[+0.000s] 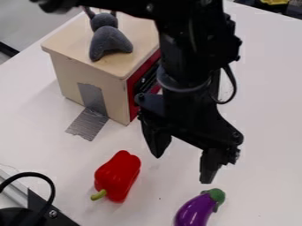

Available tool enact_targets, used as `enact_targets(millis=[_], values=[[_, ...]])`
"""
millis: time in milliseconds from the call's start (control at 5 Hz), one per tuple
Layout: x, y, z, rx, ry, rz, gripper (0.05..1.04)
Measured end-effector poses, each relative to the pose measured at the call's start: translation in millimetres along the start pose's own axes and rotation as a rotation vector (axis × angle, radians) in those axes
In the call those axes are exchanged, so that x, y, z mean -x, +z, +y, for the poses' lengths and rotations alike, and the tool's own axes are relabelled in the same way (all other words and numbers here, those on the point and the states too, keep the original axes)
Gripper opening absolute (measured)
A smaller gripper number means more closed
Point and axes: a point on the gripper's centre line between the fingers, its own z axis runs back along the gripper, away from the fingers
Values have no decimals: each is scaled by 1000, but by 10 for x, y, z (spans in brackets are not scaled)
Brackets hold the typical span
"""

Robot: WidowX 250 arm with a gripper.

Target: Open the drawer

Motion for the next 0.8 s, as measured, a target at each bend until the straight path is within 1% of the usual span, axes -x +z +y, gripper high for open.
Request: enact_targets(millis=[200, 400, 600, 800], values=[[32, -38, 15, -8, 1, 18, 999], [-244, -91, 194, -18, 35, 21, 999], [-591, -137, 372, -5, 90, 16, 999], [-911, -209, 578, -9, 126, 2, 999]])
